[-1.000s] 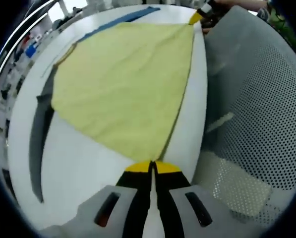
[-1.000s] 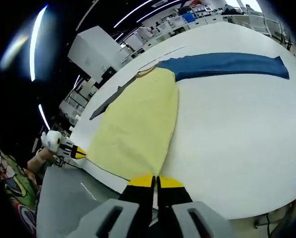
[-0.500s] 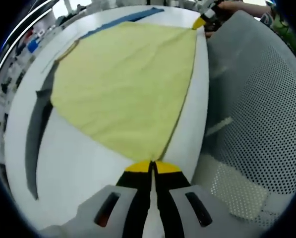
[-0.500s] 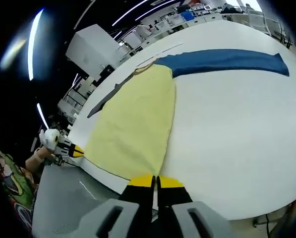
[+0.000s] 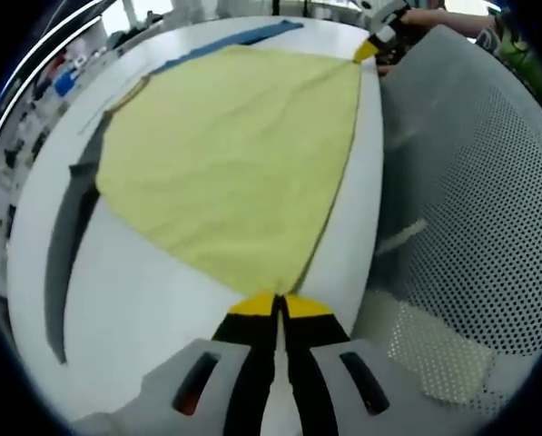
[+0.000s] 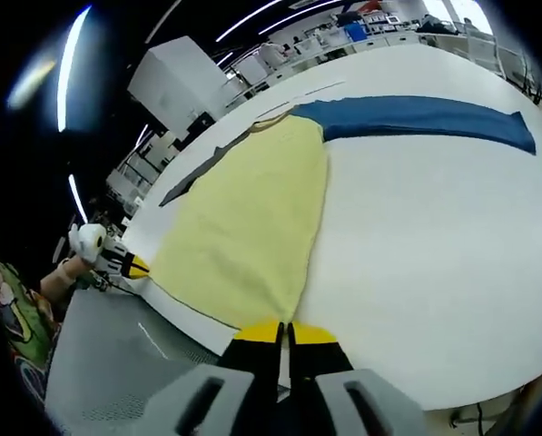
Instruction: Fold the garment on the visible template until the final outline fits inside the template.
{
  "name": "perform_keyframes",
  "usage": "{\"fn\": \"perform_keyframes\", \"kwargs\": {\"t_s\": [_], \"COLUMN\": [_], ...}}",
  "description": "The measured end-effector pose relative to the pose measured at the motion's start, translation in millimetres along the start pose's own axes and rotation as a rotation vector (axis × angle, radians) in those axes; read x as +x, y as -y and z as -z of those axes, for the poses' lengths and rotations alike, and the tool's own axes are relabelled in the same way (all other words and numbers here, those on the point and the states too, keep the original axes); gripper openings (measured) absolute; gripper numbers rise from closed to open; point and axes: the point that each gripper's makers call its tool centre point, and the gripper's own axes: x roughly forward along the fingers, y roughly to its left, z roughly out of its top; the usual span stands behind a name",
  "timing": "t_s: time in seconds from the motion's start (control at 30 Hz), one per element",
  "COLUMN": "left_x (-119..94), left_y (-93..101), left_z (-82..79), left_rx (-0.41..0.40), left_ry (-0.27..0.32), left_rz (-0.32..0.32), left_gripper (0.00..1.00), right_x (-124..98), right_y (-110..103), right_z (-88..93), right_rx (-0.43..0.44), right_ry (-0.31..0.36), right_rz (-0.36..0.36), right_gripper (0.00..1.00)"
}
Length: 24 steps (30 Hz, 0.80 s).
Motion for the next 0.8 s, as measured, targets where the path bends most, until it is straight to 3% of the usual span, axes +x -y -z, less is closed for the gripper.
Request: {"fn": "perform_keyframes", "kwargs": {"t_s": [0.13,0.2,0.3,0.37,0.4,0.5,0.6,0.7,0.8], "left_x": [-5.0,-9.0,-15.8,-19.8,-21.6,-30.4,-47.1,-68.5,-86.5], "left_y": [-1.3,-5.6,-18.8,-22.7,-25.0,-38.0,-53.5,-73.7,-88.6], "left_z": [0.8,1.9,3.3,3.0,1.4,-11.0,-32.4,-50.6,-61.5], "left_rx": [-0.008,-0.009,-0.033,-0.066,-0.094,-0.197,-0.361,-0.442,-0.52], "left_ry": [0.033,0.046,0.068,0.096,0.117,0.238,0.416,0.564,0.675], "left_rz": [-0.016,-0.042,-0.107,-0.112,-0.12,-0.151,-0.157,-0.21,-0.227], "left_gripper": [0.06,0.14,0.3,0.33,0.35,0.55,0.68,0.85,0.94], "right_x": [-7.1,-11.8,-17.5,-19.5,-20.9,-22.9,-24.6,-27.4,-31.4], "right_y": [-3.1,-3.8,-1.2,2.2,4.0,10.0,13.8,15.8,19.3], "right_z": [-9.7,-15.4,-25.1,-28.7,-33.1,-40.6,-45.3,-50.1,-53.3], "right_rx": [-0.035,-0.042,-0.065,-0.064,-0.083,-0.091,-0.111,-0.118,-0.119], "right_ry": [0.059,0.089,0.14,0.156,0.179,0.218,0.239,0.261,0.27], "right_rz": [-0.014,-0.02,-0.006,0.012,0.02,0.053,0.078,0.091,0.103], "right_gripper": [0.09,0.14,0.26,0.33,0.41,0.67,0.86,0.98,1.0]}}
